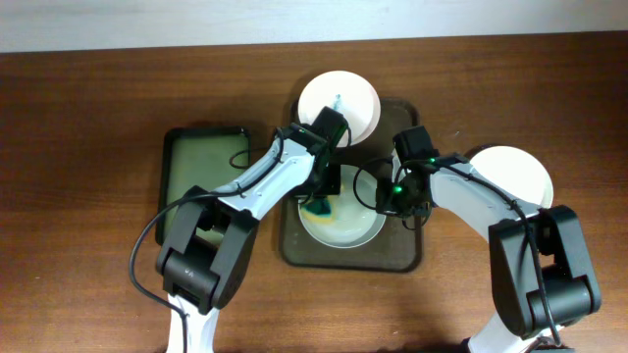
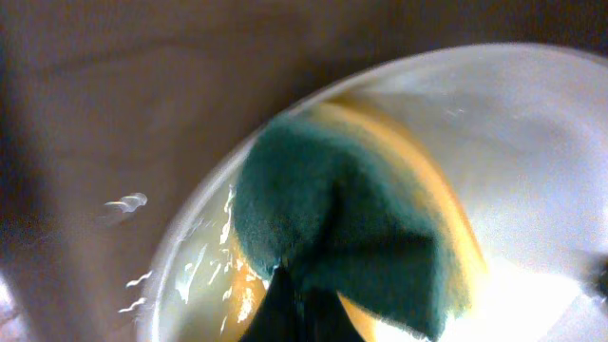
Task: Clean dirty plates on tray and stack at the side
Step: 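Scrub the second plate with the sponge in the left gripper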
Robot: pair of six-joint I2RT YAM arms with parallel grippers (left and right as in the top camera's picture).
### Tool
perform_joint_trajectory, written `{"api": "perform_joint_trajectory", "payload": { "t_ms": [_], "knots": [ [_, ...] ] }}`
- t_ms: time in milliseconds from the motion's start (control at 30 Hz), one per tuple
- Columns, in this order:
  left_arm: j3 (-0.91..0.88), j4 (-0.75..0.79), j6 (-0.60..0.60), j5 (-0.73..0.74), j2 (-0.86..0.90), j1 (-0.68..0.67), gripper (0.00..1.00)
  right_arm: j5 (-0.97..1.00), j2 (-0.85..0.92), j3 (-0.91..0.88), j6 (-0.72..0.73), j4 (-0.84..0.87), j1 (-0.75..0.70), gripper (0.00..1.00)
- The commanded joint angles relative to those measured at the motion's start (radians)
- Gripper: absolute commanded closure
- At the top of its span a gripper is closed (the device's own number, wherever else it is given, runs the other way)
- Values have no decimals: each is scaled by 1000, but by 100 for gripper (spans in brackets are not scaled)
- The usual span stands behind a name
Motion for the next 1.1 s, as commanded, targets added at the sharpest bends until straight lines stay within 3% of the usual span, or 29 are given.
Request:
{"api": "perform_joint_trajectory", "payload": {
  "t_ms": [0,167,267,367,467,567,667,733,800,867,933,1067],
  "knots": [
    [-5,87,23,391,95,-68,100,87,39,-21,11,-10,-4,95],
    [-4,120,43,511,96,-109,100,87,39,-21,11,-10,-4,96],
    [-4,105,53,439,95,-96,100,87,39,-21,11,-10,-4,96],
    [8,6,58,218,95,-50,100,87,39,-21,11,-10,-4,96],
    [66,-149,58,-136,87,7,100,87,39,-21,10,-10,-4,96],
    [97,-227,58,-401,84,14,100,87,39,-21,10,-10,-4,96],
    [98,-254,58,-498,82,8,100,87,39,-21,10,-10,-4,96],
    [100,-248,58,-466,72,7,100,87,39,-21,10,-10,-4,96],
    [100,-201,58,-313,68,7,100,87,39,-21,10,-10,-4,96],
    [84,-85,58,71,68,6,100,87,39,-21,10,-10,-4,96],
    [55,15,58,292,68,-9,100,87,39,-21,10,-10,-4,96],
    [49,39,59,349,68,-72,100,87,39,-21,10,-10,-4,96]
  ]
}}
